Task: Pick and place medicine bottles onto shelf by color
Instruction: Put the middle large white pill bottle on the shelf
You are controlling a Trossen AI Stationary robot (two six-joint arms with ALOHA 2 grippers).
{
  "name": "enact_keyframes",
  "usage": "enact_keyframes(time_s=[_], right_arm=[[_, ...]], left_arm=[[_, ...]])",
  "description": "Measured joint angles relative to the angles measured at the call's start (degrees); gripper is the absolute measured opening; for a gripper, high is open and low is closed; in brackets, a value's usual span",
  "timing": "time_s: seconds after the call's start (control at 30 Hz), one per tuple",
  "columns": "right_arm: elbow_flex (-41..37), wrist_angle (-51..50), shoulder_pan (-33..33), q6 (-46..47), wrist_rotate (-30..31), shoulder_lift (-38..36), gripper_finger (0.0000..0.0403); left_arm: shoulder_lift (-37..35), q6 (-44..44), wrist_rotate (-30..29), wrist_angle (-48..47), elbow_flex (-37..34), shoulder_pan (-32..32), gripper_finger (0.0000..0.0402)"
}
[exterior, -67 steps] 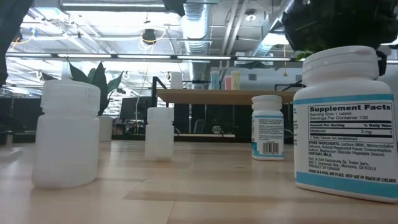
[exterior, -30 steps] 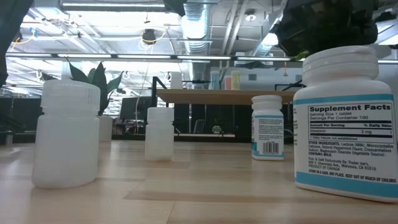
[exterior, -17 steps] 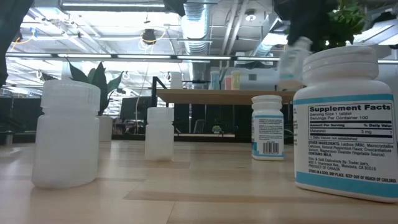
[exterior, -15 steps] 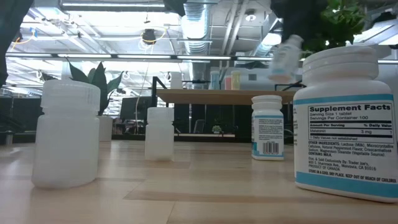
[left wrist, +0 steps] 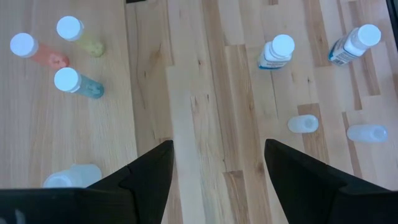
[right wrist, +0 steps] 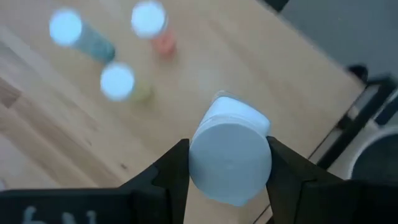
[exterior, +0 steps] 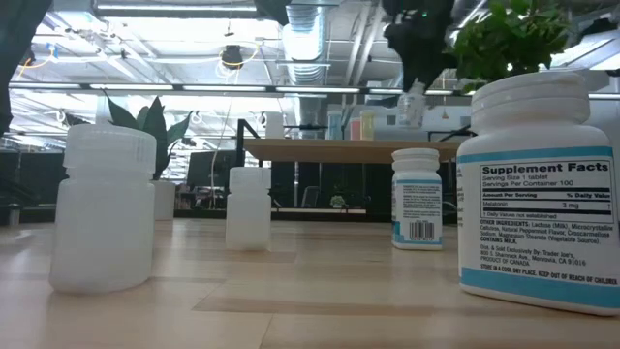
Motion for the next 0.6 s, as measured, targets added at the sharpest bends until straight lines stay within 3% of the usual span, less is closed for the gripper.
enact_keyframes(time_s=[0.27,0.6], right_arm=[[14.02,-8.11,-4.23,-10.73,-0.97,11.73,0.0175],[17.06,-8.79,-5.73,-12.73,-2.29,17.42,0.0178]], left_arm=[[0.0,0.0,0.0,0.0,0.0,0.0,0.0238],[0.0,0.0,0.0,0.0,0.0,-0.01,0.0238]])
